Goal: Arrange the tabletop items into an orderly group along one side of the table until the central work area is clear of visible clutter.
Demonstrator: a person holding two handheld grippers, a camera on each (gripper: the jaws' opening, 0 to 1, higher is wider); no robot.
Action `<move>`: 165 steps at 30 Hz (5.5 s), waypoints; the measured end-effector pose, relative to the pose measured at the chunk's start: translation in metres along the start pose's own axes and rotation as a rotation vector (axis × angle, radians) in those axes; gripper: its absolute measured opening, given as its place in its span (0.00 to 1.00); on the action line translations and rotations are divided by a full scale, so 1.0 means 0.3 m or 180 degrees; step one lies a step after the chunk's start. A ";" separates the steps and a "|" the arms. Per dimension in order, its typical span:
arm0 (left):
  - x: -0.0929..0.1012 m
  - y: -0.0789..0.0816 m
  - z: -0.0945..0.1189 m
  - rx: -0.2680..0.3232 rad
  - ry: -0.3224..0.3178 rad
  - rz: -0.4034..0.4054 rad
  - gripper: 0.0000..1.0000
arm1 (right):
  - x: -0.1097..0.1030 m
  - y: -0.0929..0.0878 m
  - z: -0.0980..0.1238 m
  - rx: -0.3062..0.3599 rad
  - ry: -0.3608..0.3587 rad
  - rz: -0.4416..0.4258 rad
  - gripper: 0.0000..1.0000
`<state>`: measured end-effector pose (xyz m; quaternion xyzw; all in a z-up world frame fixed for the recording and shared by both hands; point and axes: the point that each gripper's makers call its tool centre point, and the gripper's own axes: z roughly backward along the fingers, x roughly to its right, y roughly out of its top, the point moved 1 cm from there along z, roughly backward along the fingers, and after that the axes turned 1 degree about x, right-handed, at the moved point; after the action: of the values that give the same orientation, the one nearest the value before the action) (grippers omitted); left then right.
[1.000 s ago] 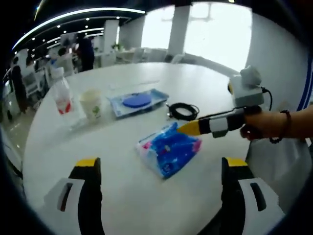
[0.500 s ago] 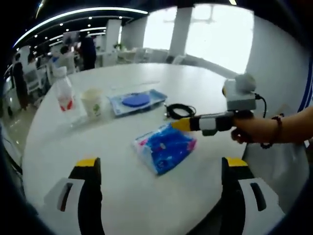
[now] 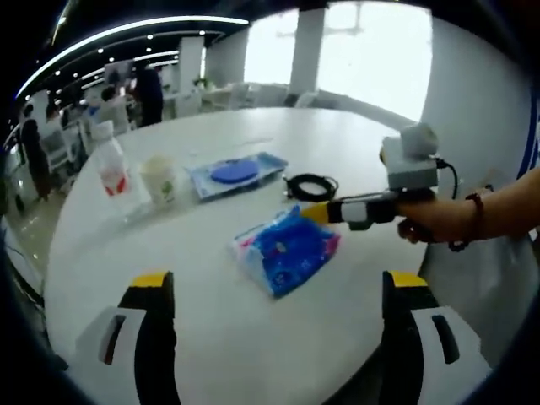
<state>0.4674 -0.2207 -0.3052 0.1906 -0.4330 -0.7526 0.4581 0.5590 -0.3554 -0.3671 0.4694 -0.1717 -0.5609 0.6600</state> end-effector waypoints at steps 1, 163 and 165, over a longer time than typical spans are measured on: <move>0.000 -0.001 0.000 -0.0004 0.0005 0.0003 1.00 | 0.002 -0.003 0.000 -0.0006 -0.0011 0.0010 0.21; -0.058 -0.069 -0.024 -0.0277 0.0206 -0.0014 0.99 | 0.558 0.631 0.071 0.0756 -0.0488 0.0043 0.01; -0.058 -0.058 -0.026 -0.0215 0.0191 0.0010 0.99 | 0.575 0.632 0.063 0.0754 -0.0501 0.0035 0.01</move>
<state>0.4724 -0.2061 -0.3257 0.1968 -0.3937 -0.7600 0.4782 0.7084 -0.5321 -0.2553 0.4976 -0.2905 -0.5681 0.5876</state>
